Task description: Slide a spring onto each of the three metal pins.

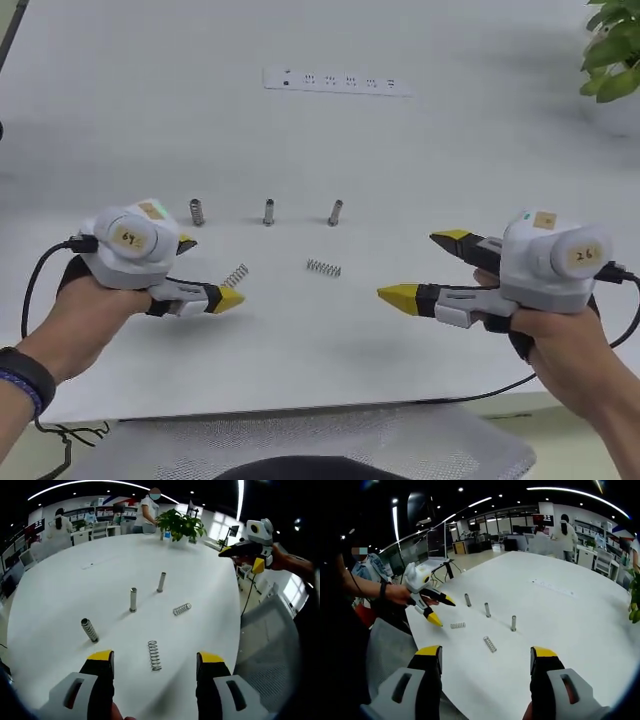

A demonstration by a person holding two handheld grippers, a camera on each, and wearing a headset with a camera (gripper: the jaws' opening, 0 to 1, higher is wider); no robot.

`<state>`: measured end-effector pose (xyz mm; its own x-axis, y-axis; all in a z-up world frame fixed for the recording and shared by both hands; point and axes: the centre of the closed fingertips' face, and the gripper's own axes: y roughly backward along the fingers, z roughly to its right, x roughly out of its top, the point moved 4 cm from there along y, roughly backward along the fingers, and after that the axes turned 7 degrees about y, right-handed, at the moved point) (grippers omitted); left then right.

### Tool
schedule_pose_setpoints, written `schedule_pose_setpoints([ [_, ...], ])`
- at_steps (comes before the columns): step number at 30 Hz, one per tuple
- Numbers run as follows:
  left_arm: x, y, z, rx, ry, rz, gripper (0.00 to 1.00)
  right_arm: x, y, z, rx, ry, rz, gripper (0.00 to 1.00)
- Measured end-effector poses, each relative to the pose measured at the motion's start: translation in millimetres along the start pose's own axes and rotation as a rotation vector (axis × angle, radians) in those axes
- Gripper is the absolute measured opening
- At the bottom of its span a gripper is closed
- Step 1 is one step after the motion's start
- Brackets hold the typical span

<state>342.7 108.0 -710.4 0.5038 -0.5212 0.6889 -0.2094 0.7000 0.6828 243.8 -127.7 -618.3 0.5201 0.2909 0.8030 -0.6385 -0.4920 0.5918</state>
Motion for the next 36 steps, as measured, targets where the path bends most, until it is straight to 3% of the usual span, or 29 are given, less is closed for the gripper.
schedule_pose_setpoints([
  [9, -13.3, -14.8, 0.1, 0.000, 0.010, -0.038, 0.54, -1.9, 2.5, -0.7, -0.001, -0.002, -0.004, 0.72],
  [20, -25.9, -25.4, -1.5, 0.015, 0.015, -0.066, 0.37, -3.0, 4.6, -1.5, -0.006, -0.005, -0.007, 0.72],
  [36, -28.7, -29.7, -7.7, 0.050, -0.008, -0.070, 0.07, -5.1, 4.7, -0.4, -0.006, -0.005, -0.010, 0.72],
])
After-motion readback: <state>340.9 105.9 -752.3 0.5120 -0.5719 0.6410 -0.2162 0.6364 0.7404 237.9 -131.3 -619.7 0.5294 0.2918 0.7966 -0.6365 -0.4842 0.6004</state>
